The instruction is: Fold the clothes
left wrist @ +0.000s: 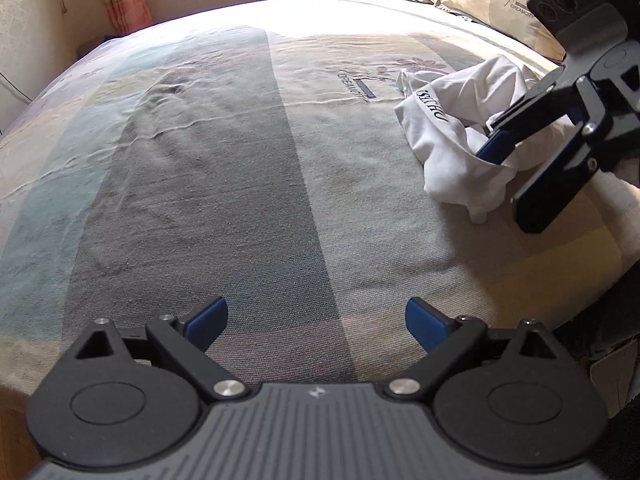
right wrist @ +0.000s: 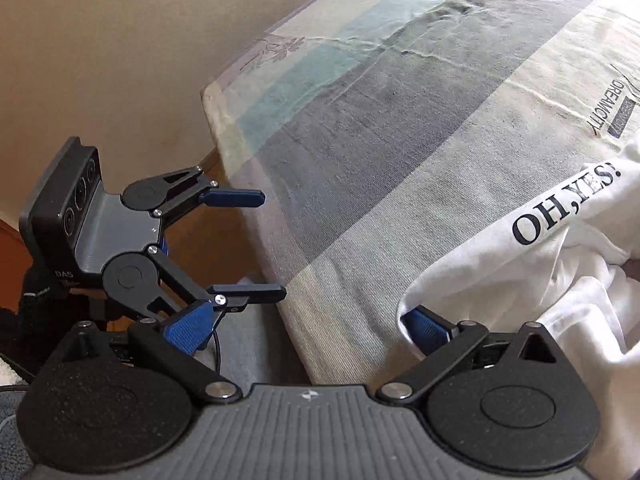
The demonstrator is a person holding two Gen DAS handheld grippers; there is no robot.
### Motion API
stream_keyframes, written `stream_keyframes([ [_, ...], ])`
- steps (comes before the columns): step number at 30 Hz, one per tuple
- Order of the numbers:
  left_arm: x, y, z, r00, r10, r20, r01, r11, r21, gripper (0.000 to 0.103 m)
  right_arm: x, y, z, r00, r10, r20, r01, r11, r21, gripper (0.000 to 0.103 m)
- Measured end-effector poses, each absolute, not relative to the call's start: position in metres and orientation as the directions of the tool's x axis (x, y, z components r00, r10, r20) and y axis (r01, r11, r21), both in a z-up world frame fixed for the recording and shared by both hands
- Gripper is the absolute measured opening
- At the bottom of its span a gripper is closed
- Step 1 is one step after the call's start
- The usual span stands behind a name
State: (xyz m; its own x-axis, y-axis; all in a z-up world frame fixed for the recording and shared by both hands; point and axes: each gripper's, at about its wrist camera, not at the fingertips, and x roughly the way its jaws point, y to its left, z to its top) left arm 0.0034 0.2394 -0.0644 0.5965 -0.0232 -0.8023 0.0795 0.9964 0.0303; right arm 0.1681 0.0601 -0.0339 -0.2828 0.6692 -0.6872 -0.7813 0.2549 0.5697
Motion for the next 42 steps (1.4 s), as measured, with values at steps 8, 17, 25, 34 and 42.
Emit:
stream_keyframes([
  [8,-0.002,0.264,-0.071,0.601,-0.055,-0.797,0.075,0.997,-0.012,0.096,0.202,0.123,-0.007,-0.279,0.721,-0.634,-0.761,0.236,0.604,0.103],
  [17,-0.004,0.28,-0.076,0.621,-0.079,-0.78,0.039,0.997,-0.07,0.096,0.227,0.143,0.005,-0.175,0.753,-0.635,-0.773,0.295,0.562,0.103],
  [25,-0.003,0.278,-0.081,0.605,-0.073,-0.793,0.034,0.997,-0.066,0.096,0.226,0.121,-0.016,-0.084,0.67,-0.738,-0.806,0.39,0.446,0.103],
  [34,-0.006,0.275,-0.083,0.6,-0.07,-0.797,0.025,0.997,-0.069,0.096,0.159,0.128,-0.06,0.178,0.395,-0.901,-0.982,0.13,-0.137,0.078],
  [42,-0.018,0.284,-0.089,0.586,-0.049,-0.809,-0.028,0.996,-0.08,0.096,0.164,0.148,-0.055,0.129,0.423,-0.897,-0.988,0.127,-0.082,0.008],
])
